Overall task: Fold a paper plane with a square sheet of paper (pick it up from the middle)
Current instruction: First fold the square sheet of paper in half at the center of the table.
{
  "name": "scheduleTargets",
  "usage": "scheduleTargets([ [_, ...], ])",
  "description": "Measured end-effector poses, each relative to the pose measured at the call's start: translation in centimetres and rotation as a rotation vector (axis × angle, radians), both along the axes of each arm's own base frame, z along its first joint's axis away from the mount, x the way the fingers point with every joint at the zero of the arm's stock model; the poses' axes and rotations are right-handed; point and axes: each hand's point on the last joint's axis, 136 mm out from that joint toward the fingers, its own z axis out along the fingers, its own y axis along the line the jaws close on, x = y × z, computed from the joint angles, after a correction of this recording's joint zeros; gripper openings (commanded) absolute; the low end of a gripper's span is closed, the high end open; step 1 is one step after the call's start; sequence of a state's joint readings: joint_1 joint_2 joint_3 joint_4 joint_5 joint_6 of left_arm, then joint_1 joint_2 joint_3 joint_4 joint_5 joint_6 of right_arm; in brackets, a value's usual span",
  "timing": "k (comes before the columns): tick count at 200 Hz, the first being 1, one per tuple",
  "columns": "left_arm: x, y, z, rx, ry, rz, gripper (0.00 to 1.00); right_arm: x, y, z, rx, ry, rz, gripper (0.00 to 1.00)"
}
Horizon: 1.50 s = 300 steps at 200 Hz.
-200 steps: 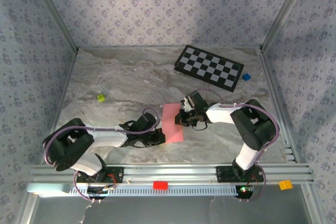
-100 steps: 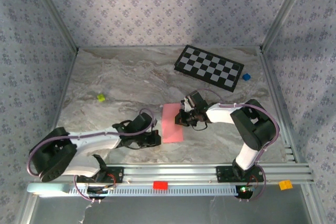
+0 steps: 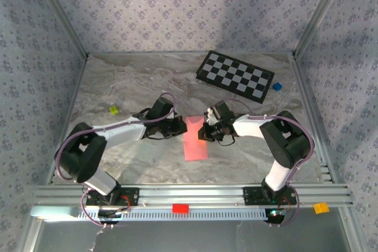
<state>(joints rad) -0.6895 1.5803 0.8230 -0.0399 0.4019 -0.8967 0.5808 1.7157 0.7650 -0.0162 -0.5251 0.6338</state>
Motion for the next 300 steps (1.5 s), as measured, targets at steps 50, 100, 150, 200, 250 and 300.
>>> scheduleTargets([
  [50,0.6,-1.0,-3.5,0.029,0.054,-0.035,0.00,0.0,-0.1,0.0,0.003,0.005,0.001,0.00],
  [100,0.5,-0.8,-5.5,0.006,0.056,-0.038,0.00,0.0,-0.1,0.0,0.003,0.004,0.001,0.00],
  [150,0.3,-0.4,-5.3,0.016,0.052,-0.033,0.02,-0.1,-0.1,-0.1,0.004,0.002,0.001,0.00],
  [200,1.6,-0.7,-3.8,0.032,0.032,-0.029,0.03,0.0,-0.2,-0.1,0.002,0.006,-0.001,0.00],
  [250,2.8,-0.3,-4.2,0.040,0.025,-0.012,0.02,0.0,-0.2,-0.1,0.001,0.007,-0.001,0.00],
  [300,2.9,0.1,-5.4,0.024,0.052,-0.008,0.02,-0.1,-0.3,-0.1,0.002,0.006,-0.004,0.00],
])
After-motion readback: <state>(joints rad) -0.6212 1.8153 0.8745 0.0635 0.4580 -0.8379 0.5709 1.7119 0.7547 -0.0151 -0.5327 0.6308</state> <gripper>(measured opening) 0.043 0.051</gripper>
